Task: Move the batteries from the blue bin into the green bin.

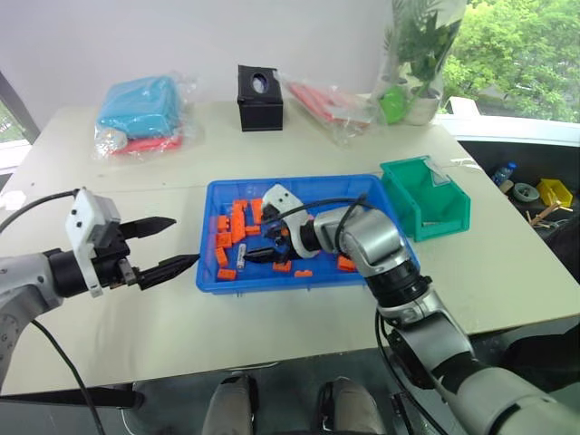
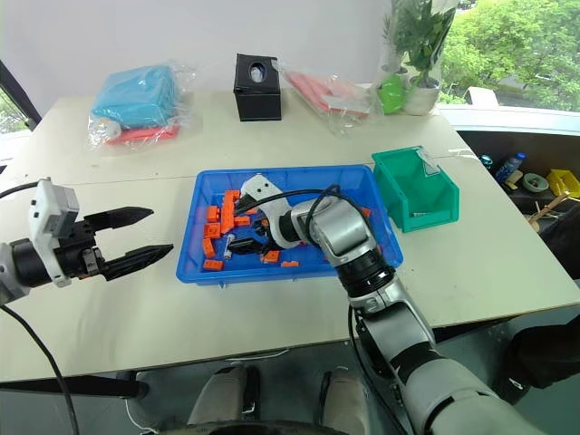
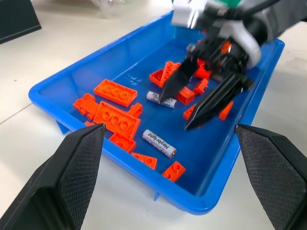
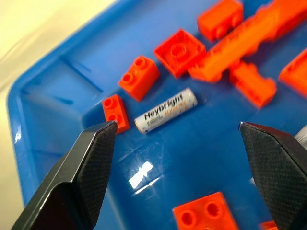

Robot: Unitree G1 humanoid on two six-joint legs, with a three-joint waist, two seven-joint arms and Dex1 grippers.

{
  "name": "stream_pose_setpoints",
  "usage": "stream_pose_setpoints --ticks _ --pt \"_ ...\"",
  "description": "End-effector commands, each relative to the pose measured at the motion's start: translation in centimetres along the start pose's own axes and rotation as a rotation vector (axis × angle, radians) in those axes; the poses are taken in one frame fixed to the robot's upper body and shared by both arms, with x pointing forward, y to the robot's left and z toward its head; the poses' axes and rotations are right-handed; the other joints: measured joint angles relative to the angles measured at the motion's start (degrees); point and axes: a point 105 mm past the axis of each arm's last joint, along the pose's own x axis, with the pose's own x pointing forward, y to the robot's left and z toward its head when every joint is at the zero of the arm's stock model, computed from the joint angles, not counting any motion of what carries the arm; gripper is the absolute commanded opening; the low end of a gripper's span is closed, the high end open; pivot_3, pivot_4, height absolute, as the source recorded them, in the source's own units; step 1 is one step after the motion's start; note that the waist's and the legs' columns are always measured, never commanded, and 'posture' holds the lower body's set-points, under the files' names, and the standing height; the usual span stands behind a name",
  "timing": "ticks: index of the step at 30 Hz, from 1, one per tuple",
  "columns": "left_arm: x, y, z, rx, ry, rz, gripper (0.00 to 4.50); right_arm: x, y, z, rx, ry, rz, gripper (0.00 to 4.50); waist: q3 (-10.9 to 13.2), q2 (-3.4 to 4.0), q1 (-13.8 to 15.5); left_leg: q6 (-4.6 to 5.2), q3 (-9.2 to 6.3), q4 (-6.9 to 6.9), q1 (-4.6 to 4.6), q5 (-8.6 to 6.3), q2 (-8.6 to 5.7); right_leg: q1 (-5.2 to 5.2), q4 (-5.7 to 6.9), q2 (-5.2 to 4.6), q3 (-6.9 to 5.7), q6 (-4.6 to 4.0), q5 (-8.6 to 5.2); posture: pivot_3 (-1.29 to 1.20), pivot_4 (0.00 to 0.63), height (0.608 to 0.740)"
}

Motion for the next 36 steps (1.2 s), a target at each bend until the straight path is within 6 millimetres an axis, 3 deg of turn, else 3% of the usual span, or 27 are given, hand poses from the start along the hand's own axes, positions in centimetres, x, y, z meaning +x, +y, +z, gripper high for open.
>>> stream_pose_setpoints --ticks 1,15,18,22,32,36 --pt "0.2 0.0 0.7 0.030 -0.016 -0.004 4.50 0.6 0.1 0.9 0.078 -0.027 0.000 4.14 0.00 -0.01 0.02 0.00 0.01 0.00 0.00 0.00 0.00 0.00 0.00 0.00 0.00 0.00 0.00 0.00 0.150 0.636" --pt "0.2 -0.1 0.8 0.032 -0.022 0.000 4.50 3.4 -0.8 -0.3 0.020 0.044 -0.070 4.14 -0.03 -0.03 -0.08 0.00 0.02 0.01 0.01 0.00 0.00 -0.01 0.01 0.01 0.01 0.00 0.00 0.00 0.150 0.636" --pt "0.1 0.1 0.8 0.034 -0.022 0.003 4.50 3.4 -0.3 -0.6 -0.020 0.059 -0.053 3.38 -0.03 -0.04 -0.05 0.00 0.02 0.01 0.01 0.00 0.00 -0.01 0.01 0.00 0.01 -0.01 0.00 0.00 0.150 0.636" --pt "0.0 0.4 0.8 0.037 -0.021 0.006 4.50 3.1 0.1 -0.4 -0.041 0.057 -0.039 1.37 -0.03 -0.04 -0.08 0.00 0.02 0.00 0.00 0.00 0.00 -0.03 0.01 0.01 0.01 -0.01 -0.01 0.00 0.150 0.636" --pt "0.5 0.8 1.1 0.046 -0.022 -0.015 4.50 1.9 -1.0 0.8 -0.067 0.019 -0.072 1.37 -0.04 -0.06 0.03 0.00 0.02 0.01 -0.01 0.00 0.00 -0.02 0.01 0.01 0.01 -0.01 0.00 0.00 0.150 0.636" --pt "0.9 0.7 1.3 0.049 -0.023 -0.035 4.50 0.2 -2.1 1.9 -0.062 -0.026 -0.091 1.37 -0.04 -0.06 0.04 0.00 0.03 0.02 -0.01 0.00 -0.01 -0.02 0.01 0.00 0.01 0.00 0.00 0.00 0.150 0.636"
